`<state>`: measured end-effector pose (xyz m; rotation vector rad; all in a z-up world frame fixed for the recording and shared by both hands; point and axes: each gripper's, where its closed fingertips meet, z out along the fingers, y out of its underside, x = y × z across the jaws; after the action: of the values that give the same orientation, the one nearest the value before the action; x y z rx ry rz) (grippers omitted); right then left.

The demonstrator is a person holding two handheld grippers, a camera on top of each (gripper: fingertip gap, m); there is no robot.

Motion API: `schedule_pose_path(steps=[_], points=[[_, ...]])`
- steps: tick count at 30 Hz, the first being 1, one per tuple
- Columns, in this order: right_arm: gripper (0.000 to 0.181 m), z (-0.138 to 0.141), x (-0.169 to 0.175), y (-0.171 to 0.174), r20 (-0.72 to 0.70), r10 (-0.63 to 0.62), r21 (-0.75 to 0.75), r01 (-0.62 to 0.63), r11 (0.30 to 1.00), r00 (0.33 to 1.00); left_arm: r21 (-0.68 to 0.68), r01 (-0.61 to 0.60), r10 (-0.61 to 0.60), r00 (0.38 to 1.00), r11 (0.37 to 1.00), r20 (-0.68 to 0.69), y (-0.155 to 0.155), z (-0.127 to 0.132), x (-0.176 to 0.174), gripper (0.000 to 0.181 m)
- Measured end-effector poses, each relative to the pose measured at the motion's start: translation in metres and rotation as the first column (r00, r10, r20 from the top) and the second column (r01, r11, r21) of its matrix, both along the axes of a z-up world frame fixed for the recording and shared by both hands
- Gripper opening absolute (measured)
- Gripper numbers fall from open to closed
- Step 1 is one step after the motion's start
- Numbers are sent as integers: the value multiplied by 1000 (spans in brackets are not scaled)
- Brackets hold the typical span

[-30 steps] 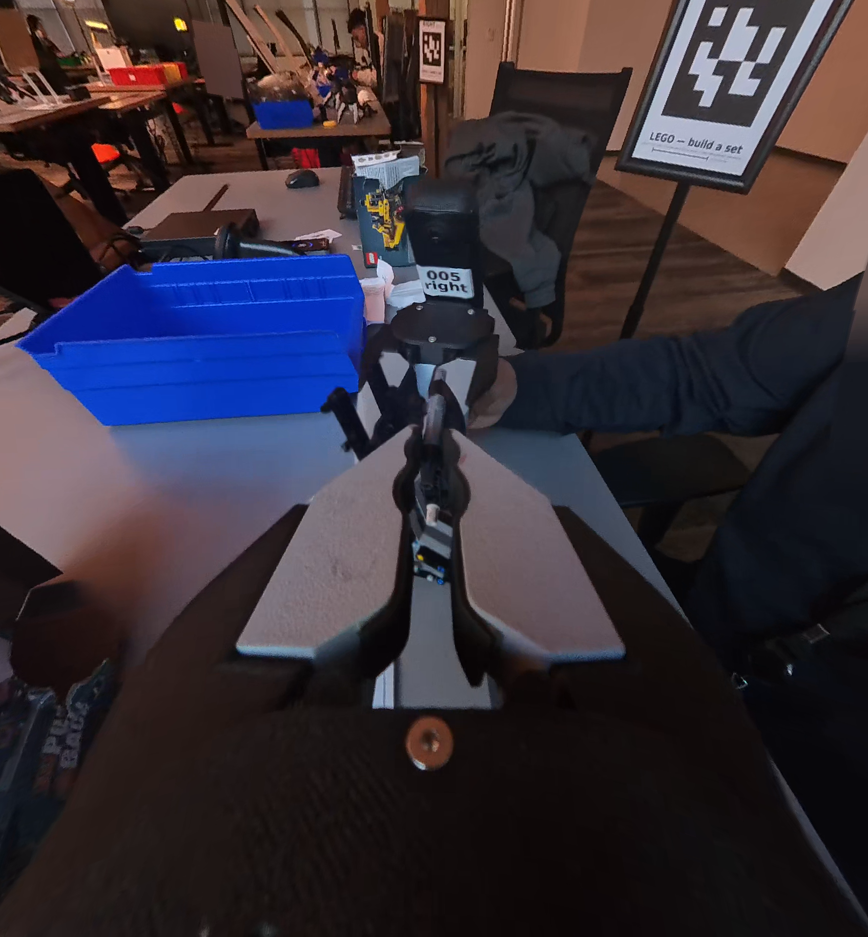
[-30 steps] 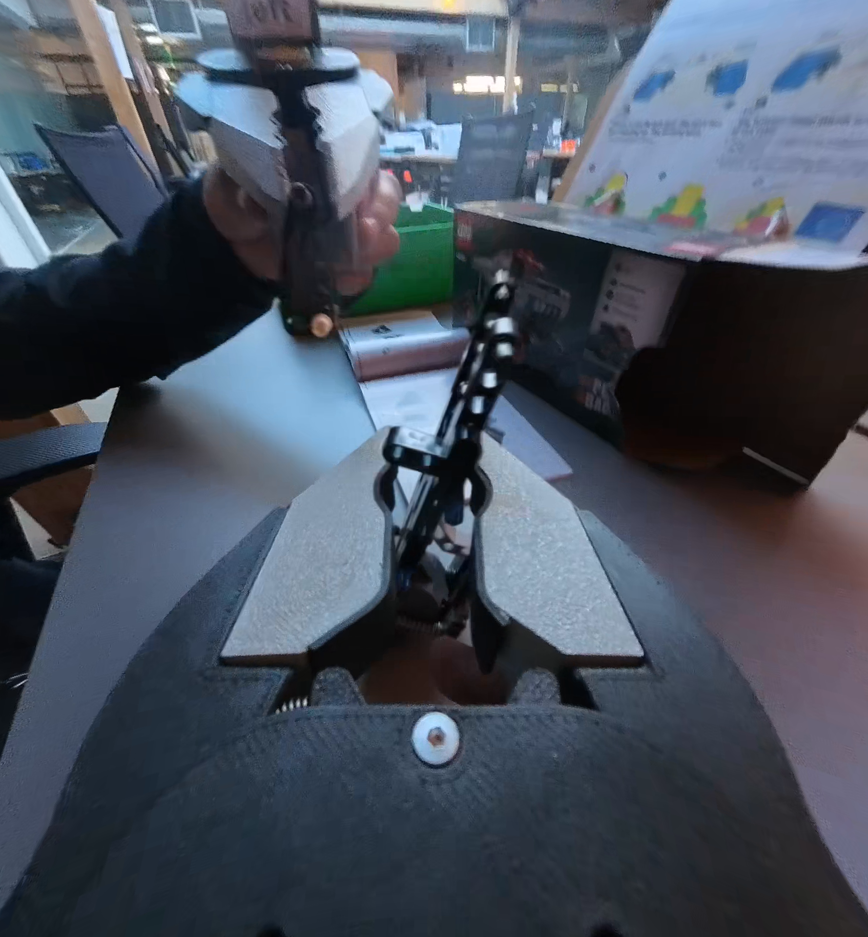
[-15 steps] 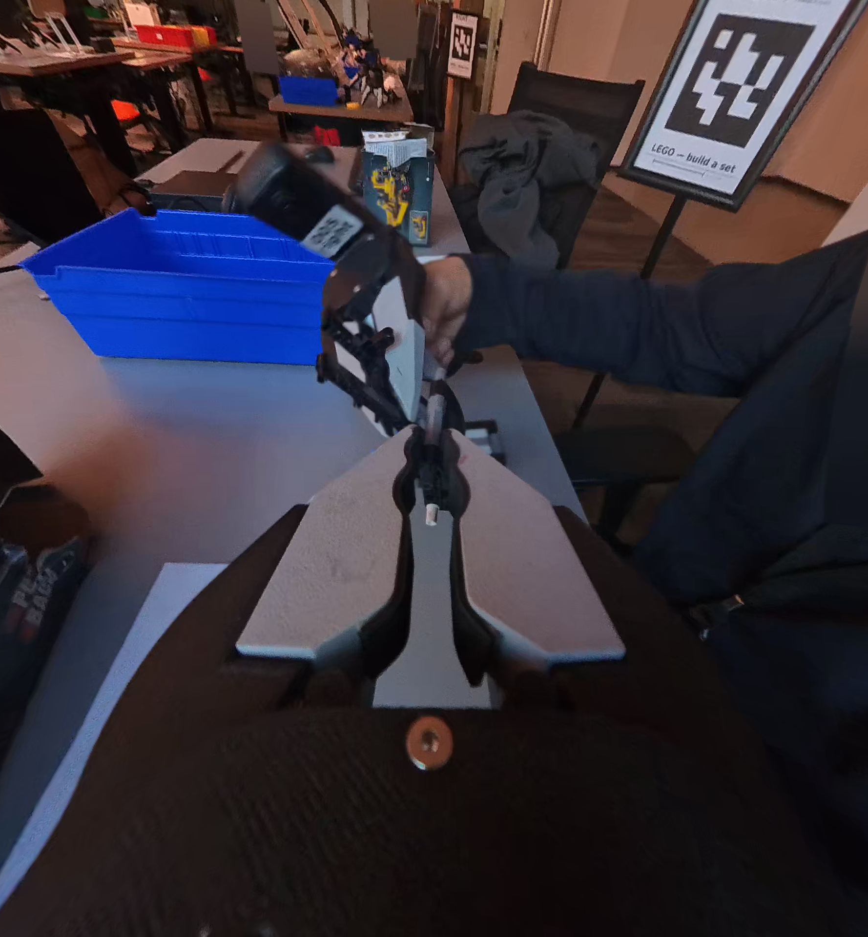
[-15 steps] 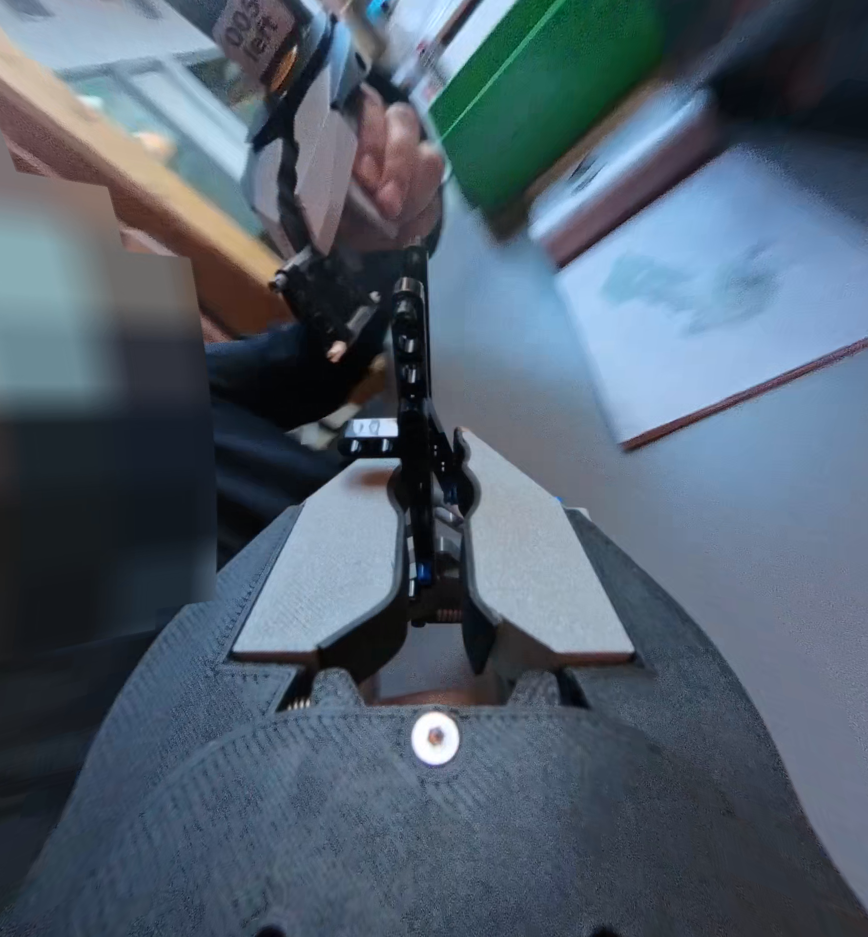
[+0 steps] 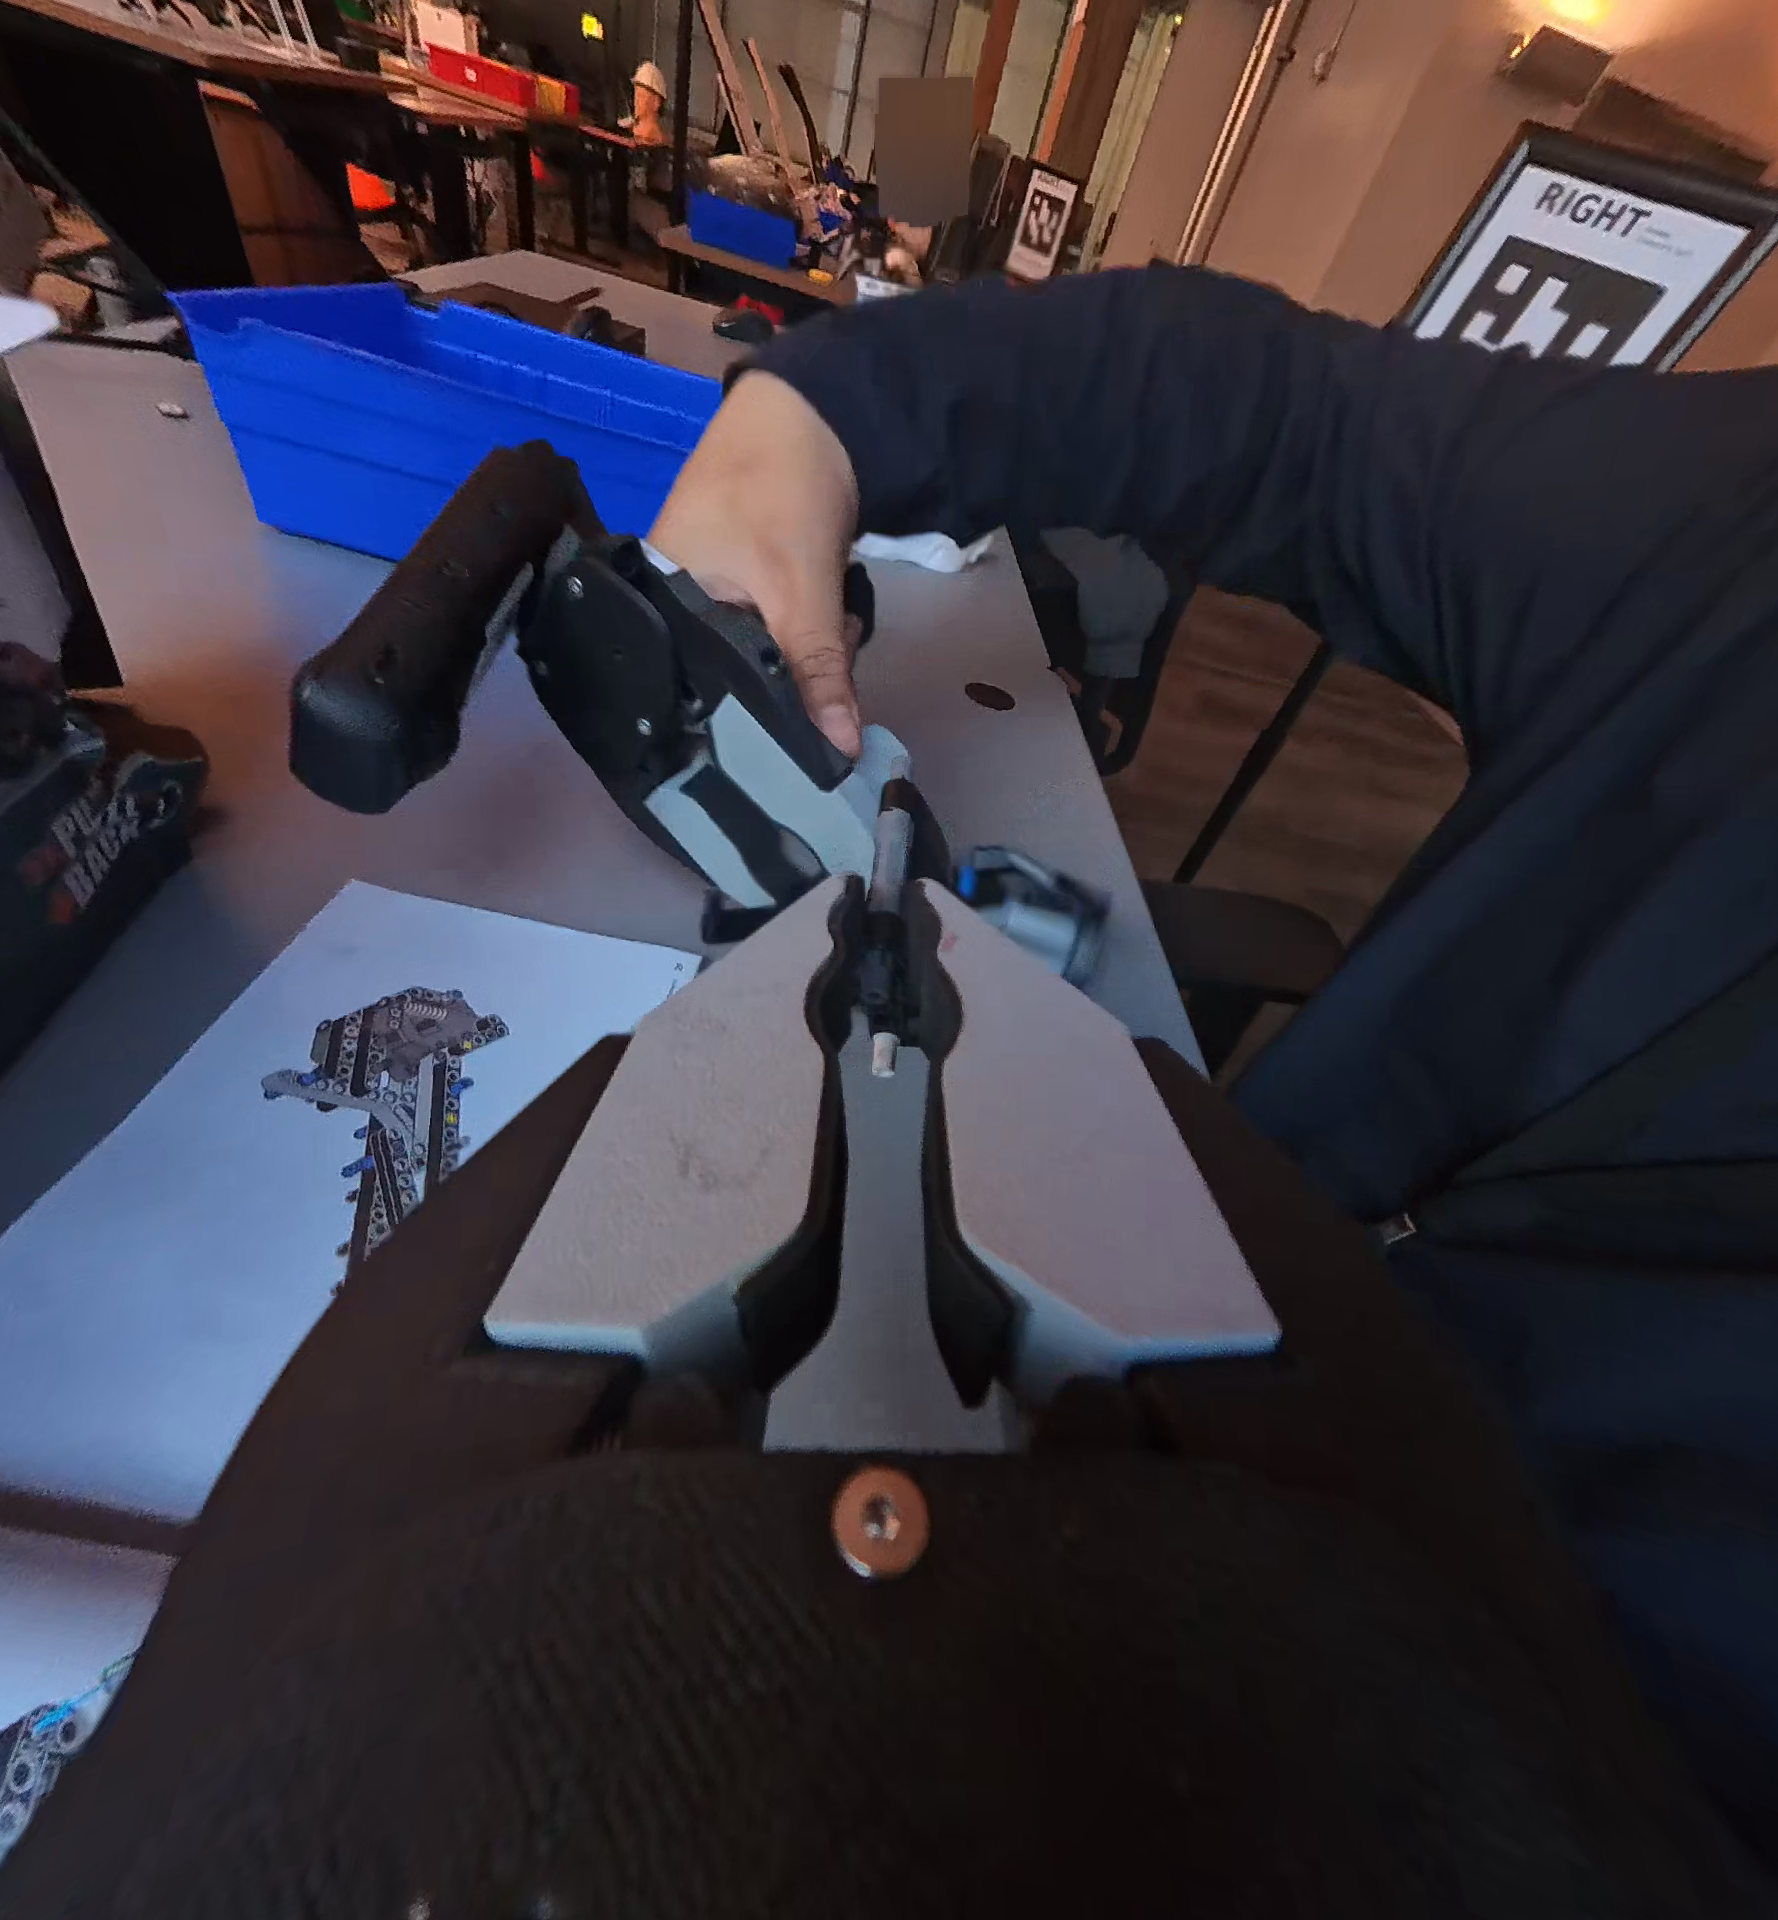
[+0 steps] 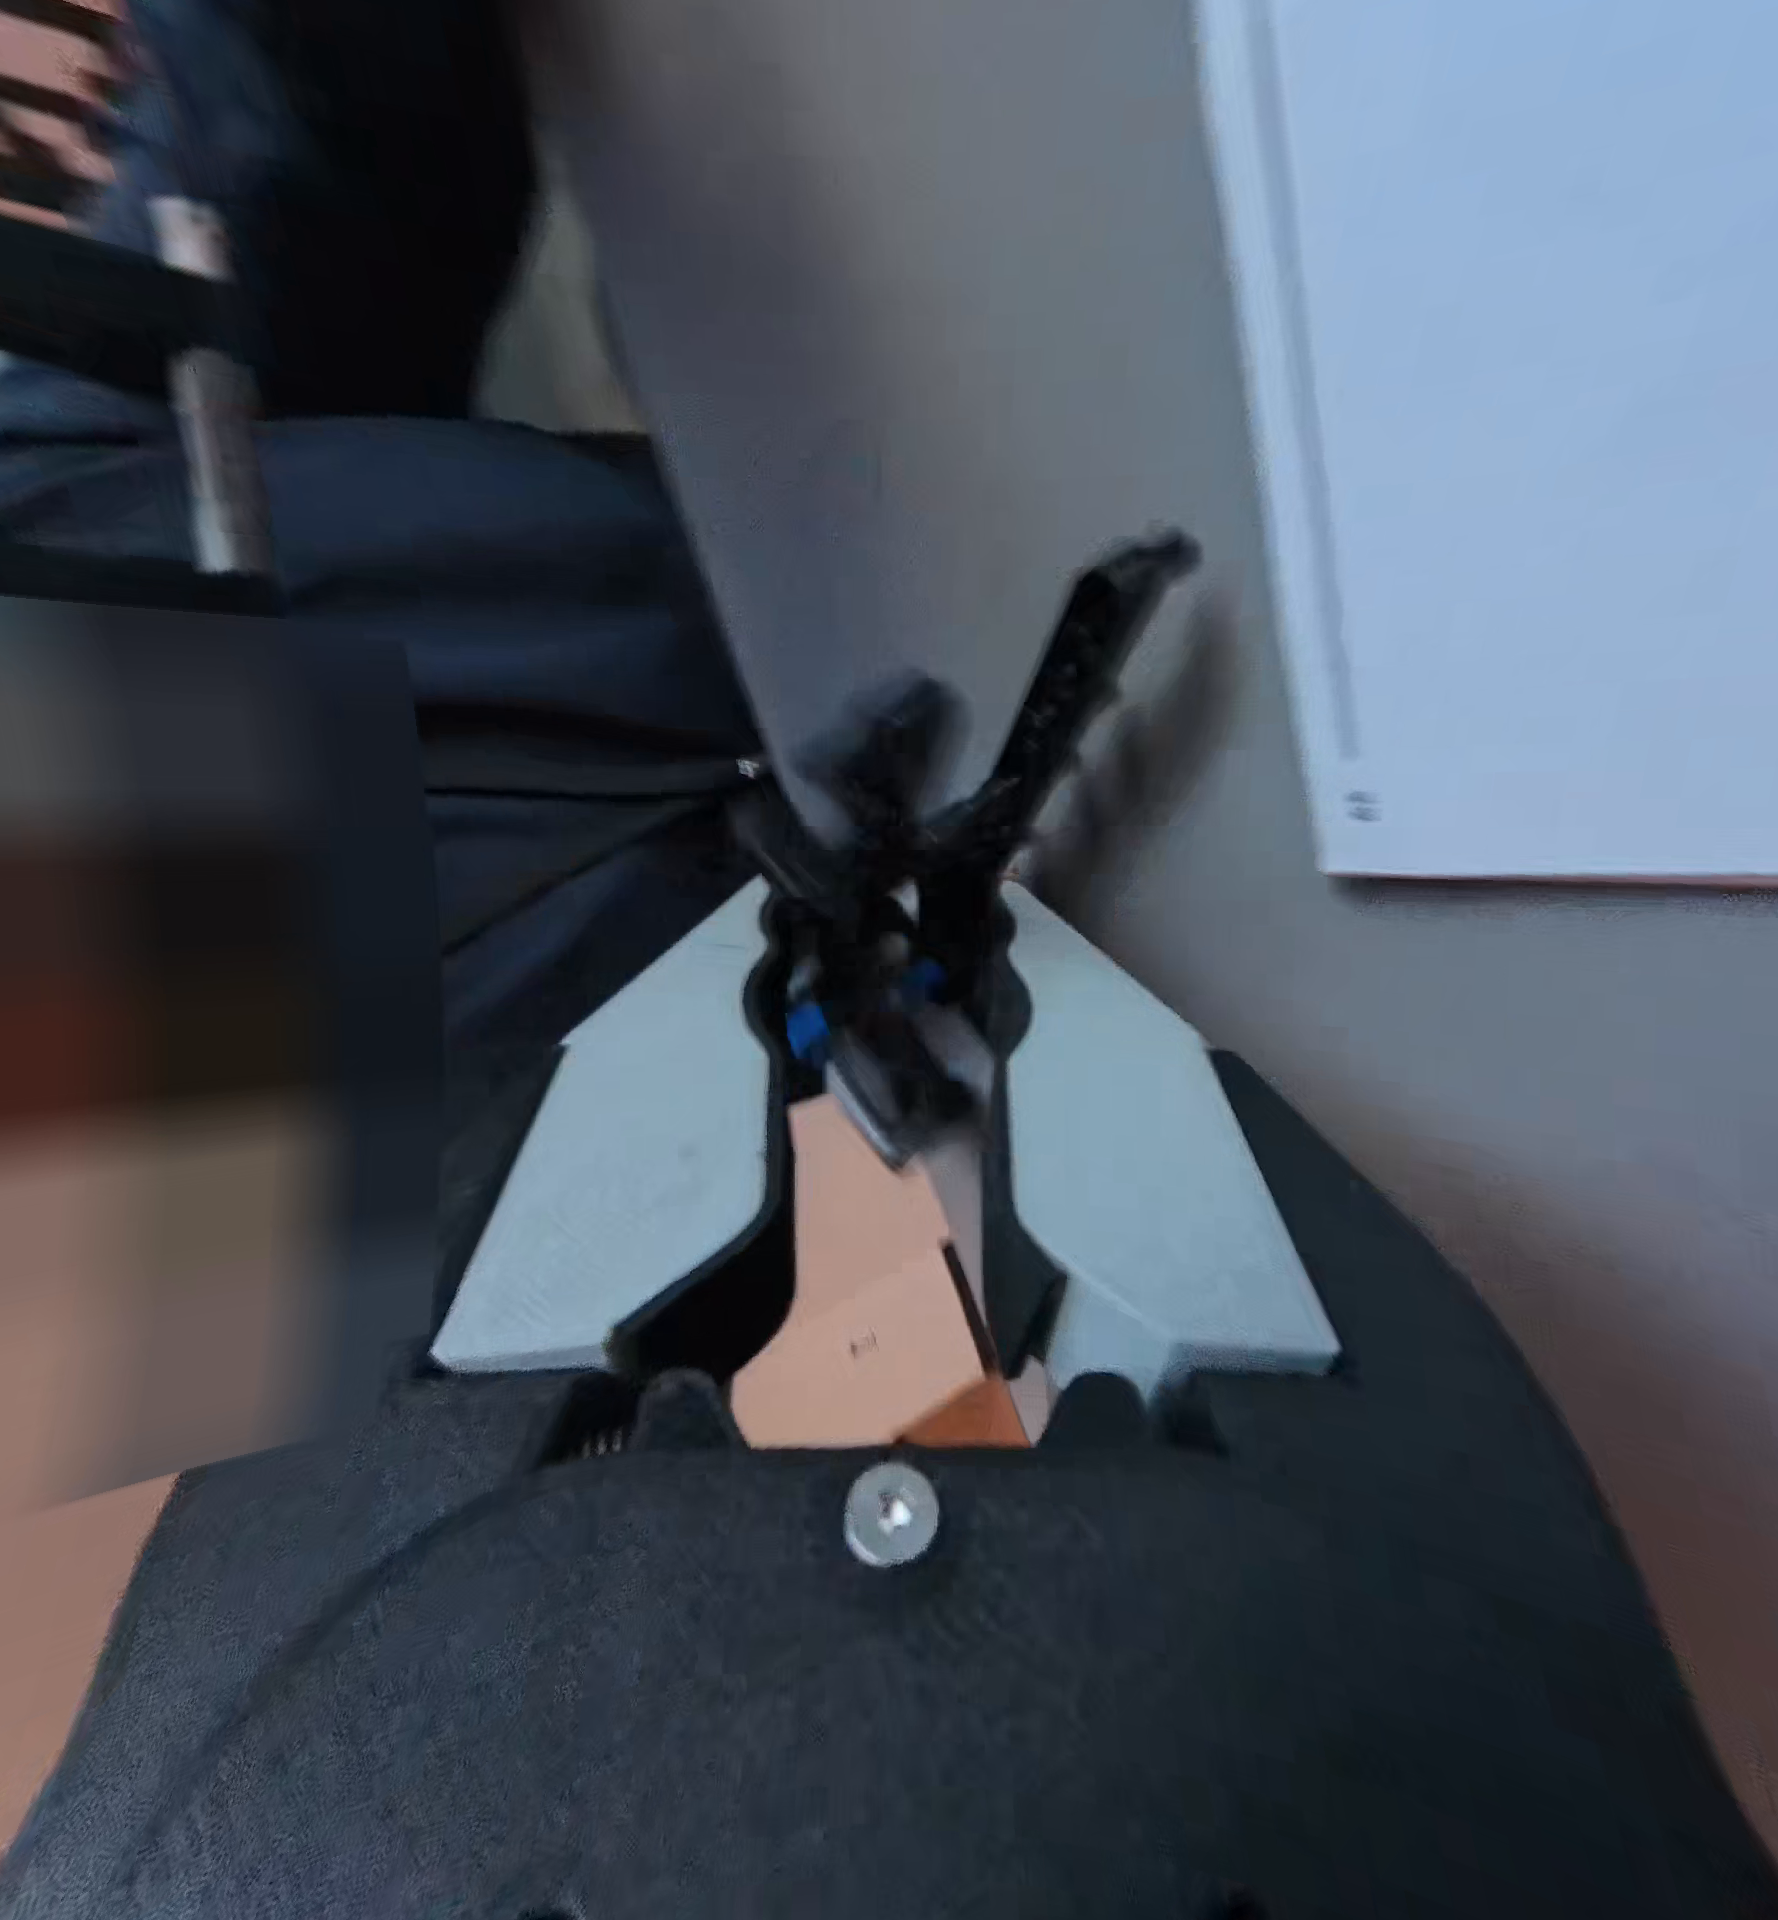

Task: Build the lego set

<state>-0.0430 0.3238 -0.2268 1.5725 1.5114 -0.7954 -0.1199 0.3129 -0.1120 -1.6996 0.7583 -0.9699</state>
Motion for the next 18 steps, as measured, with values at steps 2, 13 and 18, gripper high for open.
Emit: schedule_pose_path(steps=[2, 13, 18], points=[[35, 0, 0, 3, 50, 59, 16, -60, 998, 997, -27, 9, -9, 1000, 1000, 6, 1, -6, 1, 4], [66, 9, 26, 38, -75, 31, 510, 12, 860, 997, -10, -13, 12, 998, 1000, -69, -6, -18, -7, 4], [74, 10, 28, 54, -189, -66, 654, 176, 735, 980, -33, 3, -5, 999, 999, -41, -7, -19, -2, 4]])
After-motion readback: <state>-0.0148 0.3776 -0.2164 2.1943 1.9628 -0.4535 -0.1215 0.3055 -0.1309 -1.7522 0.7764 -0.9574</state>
